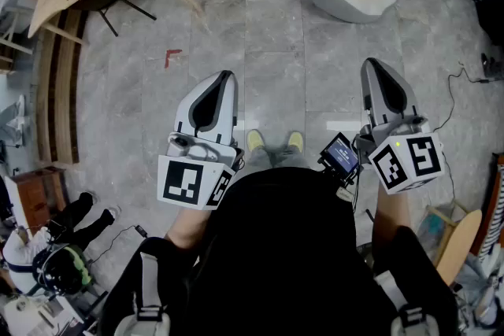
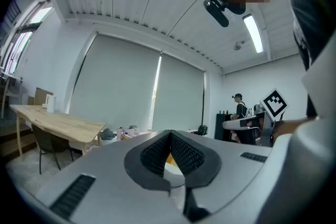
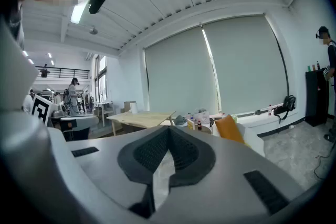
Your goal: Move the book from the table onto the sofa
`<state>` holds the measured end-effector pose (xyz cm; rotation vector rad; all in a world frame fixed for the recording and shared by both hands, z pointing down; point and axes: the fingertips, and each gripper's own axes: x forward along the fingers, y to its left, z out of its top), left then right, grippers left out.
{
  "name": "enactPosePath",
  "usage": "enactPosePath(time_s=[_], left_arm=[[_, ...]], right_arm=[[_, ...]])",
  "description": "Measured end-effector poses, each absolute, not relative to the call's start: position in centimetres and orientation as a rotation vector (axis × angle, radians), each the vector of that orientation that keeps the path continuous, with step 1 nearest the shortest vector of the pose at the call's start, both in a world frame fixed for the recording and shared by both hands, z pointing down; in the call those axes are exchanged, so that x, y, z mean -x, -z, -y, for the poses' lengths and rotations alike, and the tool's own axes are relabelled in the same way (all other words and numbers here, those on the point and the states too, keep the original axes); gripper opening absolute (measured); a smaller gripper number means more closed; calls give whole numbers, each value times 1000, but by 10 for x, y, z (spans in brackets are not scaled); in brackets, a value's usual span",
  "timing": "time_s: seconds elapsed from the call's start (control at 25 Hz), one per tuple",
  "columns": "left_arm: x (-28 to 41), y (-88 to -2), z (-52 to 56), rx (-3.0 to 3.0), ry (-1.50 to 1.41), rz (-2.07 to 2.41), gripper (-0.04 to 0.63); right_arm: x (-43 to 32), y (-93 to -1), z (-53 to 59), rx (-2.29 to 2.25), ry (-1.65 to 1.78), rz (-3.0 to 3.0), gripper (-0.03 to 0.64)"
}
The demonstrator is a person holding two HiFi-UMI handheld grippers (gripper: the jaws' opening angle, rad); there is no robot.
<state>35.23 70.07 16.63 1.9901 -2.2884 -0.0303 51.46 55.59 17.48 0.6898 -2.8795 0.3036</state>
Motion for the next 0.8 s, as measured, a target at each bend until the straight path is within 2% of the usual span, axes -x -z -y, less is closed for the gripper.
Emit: enactPosePath(time_s=[0.8], left_arm=[[-294, -154, -731, -1995, 38, 2329, 6]], right_arm=[[-448, -169, -596, -635, -300, 2901, 7]])
